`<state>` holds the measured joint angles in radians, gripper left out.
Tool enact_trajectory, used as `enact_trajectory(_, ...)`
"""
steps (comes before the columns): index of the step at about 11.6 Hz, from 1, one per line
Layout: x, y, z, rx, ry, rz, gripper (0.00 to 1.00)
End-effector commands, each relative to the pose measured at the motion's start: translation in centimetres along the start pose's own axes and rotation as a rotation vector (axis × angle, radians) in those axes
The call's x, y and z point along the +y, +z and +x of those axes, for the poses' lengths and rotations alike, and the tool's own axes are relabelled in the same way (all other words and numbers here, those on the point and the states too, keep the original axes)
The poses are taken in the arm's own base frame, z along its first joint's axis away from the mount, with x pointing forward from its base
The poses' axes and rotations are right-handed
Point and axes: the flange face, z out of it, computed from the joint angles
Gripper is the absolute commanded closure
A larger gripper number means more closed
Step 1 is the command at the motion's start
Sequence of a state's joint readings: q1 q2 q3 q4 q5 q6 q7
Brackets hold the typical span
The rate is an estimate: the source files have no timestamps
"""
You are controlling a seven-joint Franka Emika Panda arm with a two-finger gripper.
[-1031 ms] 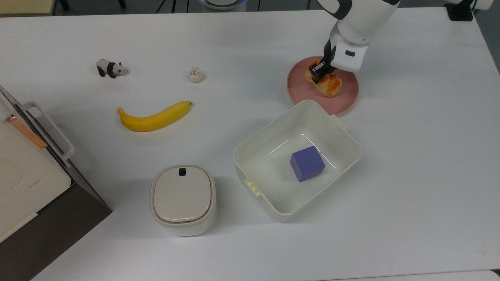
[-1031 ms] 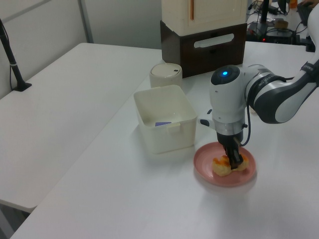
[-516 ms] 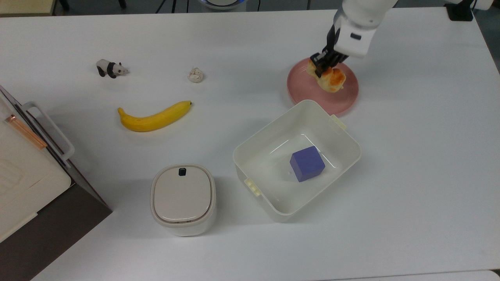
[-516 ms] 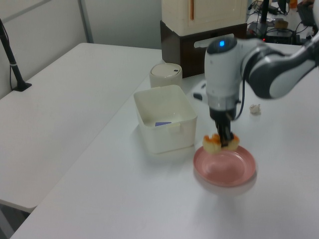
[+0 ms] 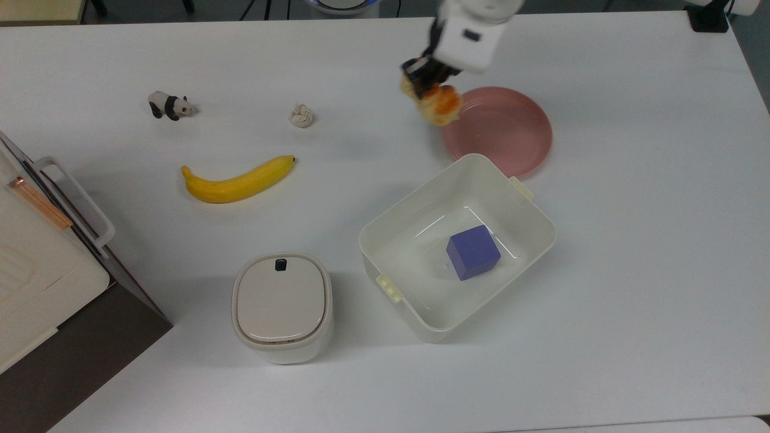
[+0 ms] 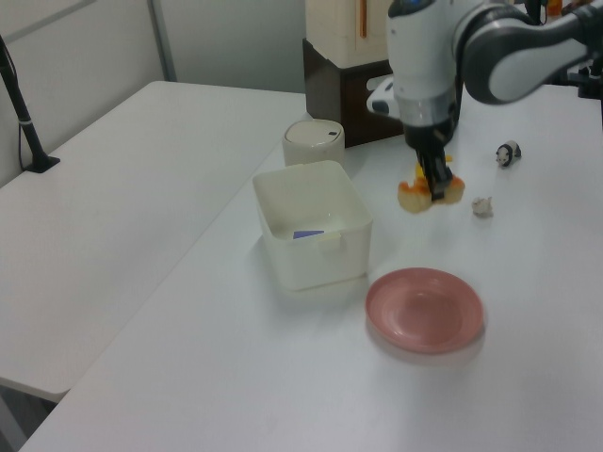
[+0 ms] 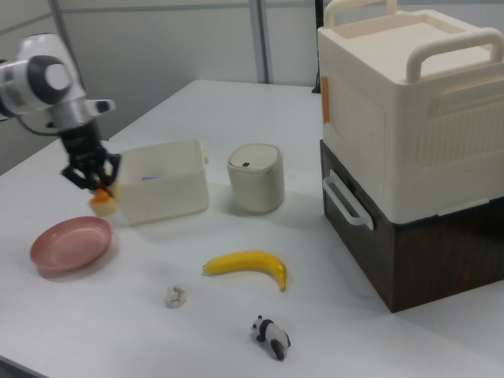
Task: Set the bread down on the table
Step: 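Lift the bread roll off the plate and carry it toward the banana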
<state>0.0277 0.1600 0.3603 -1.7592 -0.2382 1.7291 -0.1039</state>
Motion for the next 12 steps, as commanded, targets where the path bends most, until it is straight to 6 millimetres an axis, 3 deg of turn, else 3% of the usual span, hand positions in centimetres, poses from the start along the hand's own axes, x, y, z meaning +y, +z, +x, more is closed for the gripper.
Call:
enact_trajectory(1,5.9,4.0,-1.3,-0.037,0.020,0.017,0.84)
enact_trajectory(2,6.5,5.5,-1.1,-0.043,0.018,0.006,0.84)
enact_trajectory(3,7.0,8.4,-0.8,-0.065,0.007,-0.004,0.84)
enact_trajectory(4,6.6,11.2,-0.2,-0.077,-0.014,-0.019,0.84)
enact_trajectory(6,6.5,14.9,0.9,-0.102,-0.020,-0.035,0.84)
enact_trajectory(8,7.0,16.8,1.3,-0.117,-0.024,-0.039,0.84)
enact_trajectory(10,7.0,16.8,1.9,-0.092,-0.005,-0.040,0.84)
enact_trajectory(11,7.1,16.7,1.9,-0.089,-0.003,-0.042,0.68)
enact_trajectory(12,7.5,16.5,1.8,-0.088,0.007,-0.041,0.37)
